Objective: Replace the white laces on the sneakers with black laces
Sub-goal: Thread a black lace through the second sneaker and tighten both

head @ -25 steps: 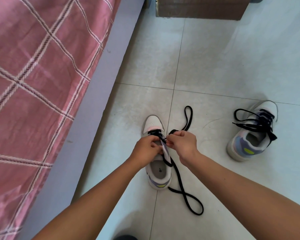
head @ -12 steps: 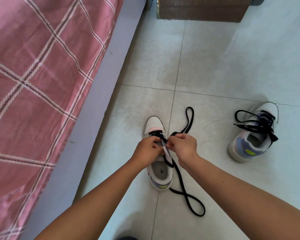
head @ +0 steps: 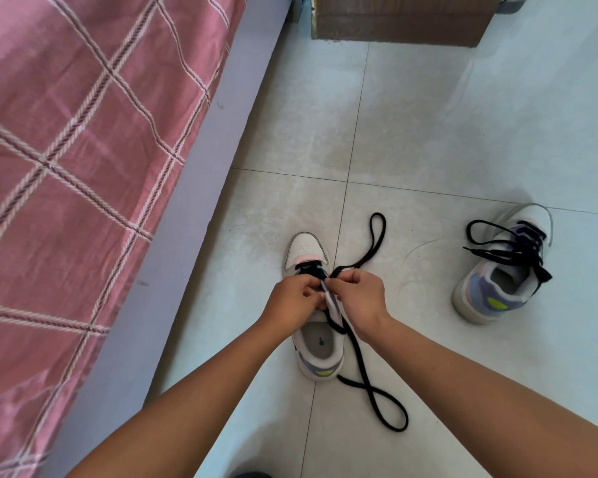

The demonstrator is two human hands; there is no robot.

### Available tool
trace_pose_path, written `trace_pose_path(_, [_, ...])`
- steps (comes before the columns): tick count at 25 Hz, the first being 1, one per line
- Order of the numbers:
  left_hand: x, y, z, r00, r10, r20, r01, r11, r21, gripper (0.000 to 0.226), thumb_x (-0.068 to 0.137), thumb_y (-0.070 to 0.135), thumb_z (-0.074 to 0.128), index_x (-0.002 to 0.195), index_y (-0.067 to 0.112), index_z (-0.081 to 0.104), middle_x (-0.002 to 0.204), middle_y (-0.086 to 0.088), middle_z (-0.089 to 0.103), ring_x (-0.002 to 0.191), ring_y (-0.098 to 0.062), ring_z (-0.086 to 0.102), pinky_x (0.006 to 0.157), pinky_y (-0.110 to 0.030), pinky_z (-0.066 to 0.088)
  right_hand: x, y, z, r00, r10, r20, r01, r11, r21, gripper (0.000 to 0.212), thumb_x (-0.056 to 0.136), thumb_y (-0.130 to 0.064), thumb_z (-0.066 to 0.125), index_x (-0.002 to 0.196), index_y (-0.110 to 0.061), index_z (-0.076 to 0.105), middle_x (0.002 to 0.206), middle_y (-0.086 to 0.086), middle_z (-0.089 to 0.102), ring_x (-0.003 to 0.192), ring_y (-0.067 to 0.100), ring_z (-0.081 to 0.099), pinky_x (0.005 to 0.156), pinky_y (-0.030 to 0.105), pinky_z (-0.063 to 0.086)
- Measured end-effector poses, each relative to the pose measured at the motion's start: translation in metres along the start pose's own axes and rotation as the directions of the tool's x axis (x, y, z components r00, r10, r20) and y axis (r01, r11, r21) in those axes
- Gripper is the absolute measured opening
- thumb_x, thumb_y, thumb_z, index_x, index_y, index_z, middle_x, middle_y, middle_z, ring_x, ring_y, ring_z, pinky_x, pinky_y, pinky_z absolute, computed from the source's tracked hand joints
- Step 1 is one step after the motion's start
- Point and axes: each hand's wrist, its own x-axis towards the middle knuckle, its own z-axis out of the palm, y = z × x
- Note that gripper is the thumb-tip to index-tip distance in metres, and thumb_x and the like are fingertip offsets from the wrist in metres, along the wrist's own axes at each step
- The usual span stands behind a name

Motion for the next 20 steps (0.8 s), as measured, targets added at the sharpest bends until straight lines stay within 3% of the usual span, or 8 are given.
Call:
trace_pose_path(2, [0.001, 0.001, 0.0, 1.0, 0.005, 0.0, -0.005, 1.0, 0.025, 0.013, 0.089, 0.013, 0.06, 0.1, 0.015, 0.065, 0.082, -0.003, 0.071, 0.081, -0.011, 0.066, 0.07, -0.015, 0.045, -0.004, 0.0, -0.006, 0.999, 0.013, 0.051, -0.012, 1.0, -0.011, 0.015, 0.084, -0.008, 0.067, 0.071, -0.006, 0.06, 0.059, -0.001, 0.057, 0.047, 0.003, 0.053, 0.046, 0.012, 0.043])
trace_pose_path(4, [0.003, 0.003, 0.002, 0.999, 0.038, -0.01, -0.037, 0.996, 0.086, 0.004, 0.089, 0.011, 0.058, 0.089, 0.014, 0.061, 0.077, -0.001, 0.066, 0.076, -0.013, 0.062, 0.063, -0.014, 0.041, -0.009, 0.002, -0.012, 0.992, 0.026, 0.123, -0.022, 0.999, -0.034, 0.012, 0.087, -0.019, 0.065, 0.089, -0.007, 0.062, 0.072, 0.0, 0.059, 0.059, 0.003, 0.054, 0.053, 0.012, 0.044])
trace_pose_path(7, [0.005, 0.006, 0.006, 0.995, 0.093, -0.039, -0.084, 0.98, 0.182, 0.01, 0.091, 0.009, 0.05, 0.082, 0.011, 0.053, 0.069, 0.002, 0.053, 0.068, -0.016, 0.049, 0.057, -0.02, 0.035, -0.021, 0.012, -0.024, 0.968, -0.018, 0.252, 0.084, 0.963, -0.255, 0.031, 0.09, -0.031, 0.061, 0.112, -0.017, 0.045, 0.081, 0.0, 0.051, 0.067, 0.007, 0.05, 0.059, 0.017, 0.04])
trace_pose_path(10, [0.005, 0.02, 0.017, 0.988, 0.154, 0.027, -0.156, 0.958, 0.242, 0.01, 0.094, 0.011, 0.044, 0.084, 0.011, 0.048, 0.071, 0.001, 0.05, 0.068, -0.018, 0.046, 0.058, -0.026, 0.035, -0.026, 0.023, -0.04, 0.912, -0.231, 0.338, 0.398, 0.693, -0.601, 0.028, 0.088, -0.021, 0.059, 0.098, -0.017, 0.033, 0.068, -0.003, 0.044, 0.055, 0.011, 0.042, 0.051, 0.022, 0.033])
trace_pose_path(11, [0.003, 0.027, 0.022, 0.981, 0.183, 0.058, -0.191, 0.946, 0.263, 0.01, 0.094, 0.012, 0.042, 0.085, 0.011, 0.047, 0.073, 0.0, 0.05, 0.068, -0.018, 0.046, 0.058, -0.027, 0.034, -0.025, 0.025, -0.045, 0.907, -0.284, 0.31, 0.42, 0.639, -0.644, 0.027, 0.088, -0.018, 0.057, 0.091, -0.016, 0.03, 0.065, -0.003, 0.043, 0.053, 0.012, 0.041, 0.049, 0.023, 0.031])
trace_pose_path(15, [-0.013, 0.057, 0.038, 0.949, 0.313, 0.044, -0.315, 0.925, 0.212, 0.012, 0.096, 0.014, 0.042, 0.085, 0.009, 0.047, 0.08, -0.001, 0.049, 0.071, -0.016, 0.046, 0.058, -0.024, 0.033, -0.024, 0.011, -0.072, 0.902, -0.411, 0.134, 0.395, 0.658, -0.642, 0.022, 0.092, -0.016, 0.053, 0.082, -0.014, 0.034, 0.064, -0.002, 0.045, 0.053, 0.015, 0.042, 0.046, 0.021, 0.029])
trace_pose_path(20, [-0.053, 0.065, 0.021, 0.884, 0.466, -0.04, -0.459, 0.881, 0.116, 0.016, 0.093, 0.013, 0.05, 0.077, 0.016, 0.049, 0.078, 0.009, 0.044, 0.065, -0.006, 0.042, 0.059, -0.015, 0.032, -0.016, -0.01, -0.088, 0.898, -0.44, 0.022, 0.345, 0.67, -0.658, 0.021, 0.092, -0.017, 0.051, 0.081, -0.011, 0.034, 0.064, -0.001, 0.041, 0.056, 0.016, 0.038, 0.048, 0.023, 0.027])
